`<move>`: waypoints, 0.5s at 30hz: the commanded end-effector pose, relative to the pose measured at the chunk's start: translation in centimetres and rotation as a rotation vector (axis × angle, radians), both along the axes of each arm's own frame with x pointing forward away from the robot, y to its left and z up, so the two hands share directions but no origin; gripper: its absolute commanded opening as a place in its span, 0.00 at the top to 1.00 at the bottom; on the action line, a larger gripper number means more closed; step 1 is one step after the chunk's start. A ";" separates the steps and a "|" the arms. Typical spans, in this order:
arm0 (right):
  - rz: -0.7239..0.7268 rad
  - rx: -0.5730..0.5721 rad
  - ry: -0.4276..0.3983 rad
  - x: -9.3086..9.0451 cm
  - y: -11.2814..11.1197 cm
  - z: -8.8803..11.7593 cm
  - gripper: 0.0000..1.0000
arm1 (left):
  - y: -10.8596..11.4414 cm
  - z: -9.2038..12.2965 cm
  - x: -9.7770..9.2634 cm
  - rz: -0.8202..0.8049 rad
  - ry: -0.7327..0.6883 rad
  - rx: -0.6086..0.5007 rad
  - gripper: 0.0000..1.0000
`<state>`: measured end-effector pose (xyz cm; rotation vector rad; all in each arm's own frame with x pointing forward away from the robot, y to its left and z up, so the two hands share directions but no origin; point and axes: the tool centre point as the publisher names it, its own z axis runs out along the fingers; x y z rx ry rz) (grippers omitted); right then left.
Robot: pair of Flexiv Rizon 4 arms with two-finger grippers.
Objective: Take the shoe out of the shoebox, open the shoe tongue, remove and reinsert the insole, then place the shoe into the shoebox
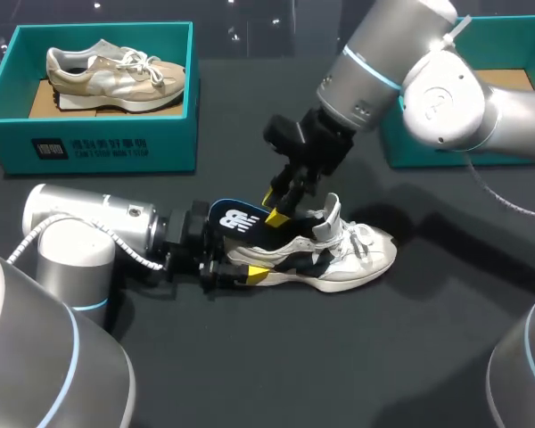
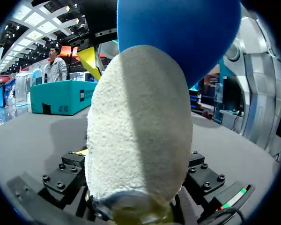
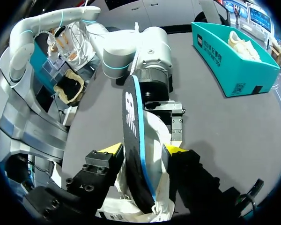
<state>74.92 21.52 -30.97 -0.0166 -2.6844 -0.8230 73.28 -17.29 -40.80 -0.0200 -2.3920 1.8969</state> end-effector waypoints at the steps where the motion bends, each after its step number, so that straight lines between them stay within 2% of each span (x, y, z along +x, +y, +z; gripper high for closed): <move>1: 0.018 0.005 0.035 0.3 0.5 -0.4 0.47 | 0.0 -0.1 0.0 0.000 0.000 0.001 1.00; 15: 0.013 0.038 0.109 -0.9 0.8 -0.7 0.51 | 0.0 -0.1 0.0 0.000 0.000 0.001 1.00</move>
